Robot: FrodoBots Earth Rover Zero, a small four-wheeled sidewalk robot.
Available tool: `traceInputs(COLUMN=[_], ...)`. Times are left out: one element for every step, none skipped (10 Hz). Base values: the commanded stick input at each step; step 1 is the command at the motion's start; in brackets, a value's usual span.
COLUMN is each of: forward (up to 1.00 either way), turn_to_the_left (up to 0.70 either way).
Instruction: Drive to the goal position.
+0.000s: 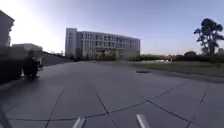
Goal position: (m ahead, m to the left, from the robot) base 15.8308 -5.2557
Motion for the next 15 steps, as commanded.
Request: traceInputs(forward=[0.6, 0.6, 0.6, 0.6, 0.6, 0.6, 0.6, 0.6, 0.6, 0.6, 0.59, 0.52, 0.43, 0.1, 0.09], turn_to_the_left=[0.0, 0.0, 0.0, 0.0, 0.12, 0.14, 0.15, 0.15, 0.15, 0.11, 0.01, 0.0, 0.0, 0.0, 0.0])
